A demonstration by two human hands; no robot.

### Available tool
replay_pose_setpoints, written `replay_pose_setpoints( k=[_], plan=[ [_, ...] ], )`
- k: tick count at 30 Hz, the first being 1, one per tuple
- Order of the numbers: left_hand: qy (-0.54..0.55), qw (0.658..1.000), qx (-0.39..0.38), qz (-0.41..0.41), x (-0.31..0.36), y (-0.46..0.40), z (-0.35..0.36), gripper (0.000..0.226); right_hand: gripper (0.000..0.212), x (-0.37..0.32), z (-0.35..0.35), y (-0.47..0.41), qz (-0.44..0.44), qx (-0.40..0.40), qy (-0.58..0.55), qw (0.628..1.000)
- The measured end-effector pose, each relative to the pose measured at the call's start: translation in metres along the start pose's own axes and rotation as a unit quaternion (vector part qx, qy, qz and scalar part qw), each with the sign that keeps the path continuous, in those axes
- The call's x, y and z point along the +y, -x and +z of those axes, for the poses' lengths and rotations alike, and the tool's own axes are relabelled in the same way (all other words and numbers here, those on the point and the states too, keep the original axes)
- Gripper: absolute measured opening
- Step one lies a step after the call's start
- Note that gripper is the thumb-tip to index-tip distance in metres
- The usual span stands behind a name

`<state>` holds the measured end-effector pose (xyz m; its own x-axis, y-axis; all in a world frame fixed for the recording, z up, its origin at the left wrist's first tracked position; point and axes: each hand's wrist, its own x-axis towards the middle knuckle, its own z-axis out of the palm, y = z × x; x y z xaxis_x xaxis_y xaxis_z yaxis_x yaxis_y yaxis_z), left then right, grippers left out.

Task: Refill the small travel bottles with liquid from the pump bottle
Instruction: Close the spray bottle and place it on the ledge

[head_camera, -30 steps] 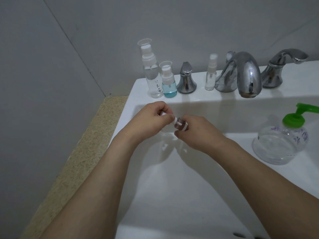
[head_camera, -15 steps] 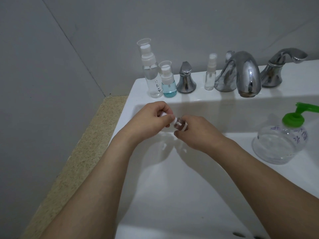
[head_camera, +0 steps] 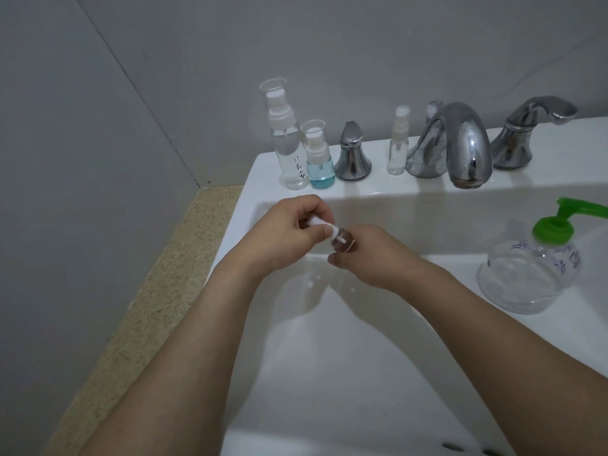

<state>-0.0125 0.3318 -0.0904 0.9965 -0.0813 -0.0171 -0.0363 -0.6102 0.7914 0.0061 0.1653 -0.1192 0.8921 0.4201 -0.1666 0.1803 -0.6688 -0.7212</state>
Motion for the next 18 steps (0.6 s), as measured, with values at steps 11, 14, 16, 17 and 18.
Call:
replay_pose_setpoints(
  k=[11, 14, 16, 17, 18],
  plan=[
    [0.19, 0.964, 0.185, 0.013, 0.012, -0.001, -0.011, 0.019, 0.036, -0.008, -0.004, -0.001, -0.039, 0.13, -0.087, 0.987],
    [0.216, 0.927, 0.304, 0.032, 0.011, -0.001, -0.015, 0.022, 0.043, -0.008, -0.001, -0.001, -0.063, 0.172, -0.094, 0.979],
    [0.187, 0.919, 0.345, 0.046, 0.011, 0.0, -0.013, 0.021, 0.045, -0.008, 0.001, -0.001, -0.087, 0.194, -0.093, 0.973],
    [0.16, 0.917, 0.36, 0.056, 0.012, 0.001, -0.012, 0.019, 0.046, -0.009, 0.001, -0.001, -0.099, 0.203, -0.092, 0.97],
    [0.132, 0.916, 0.373, 0.069, 0.013, 0.002, -0.011, 0.019, 0.047, -0.009, 0.002, -0.001, -0.11, 0.209, -0.092, 0.967]
  ],
)
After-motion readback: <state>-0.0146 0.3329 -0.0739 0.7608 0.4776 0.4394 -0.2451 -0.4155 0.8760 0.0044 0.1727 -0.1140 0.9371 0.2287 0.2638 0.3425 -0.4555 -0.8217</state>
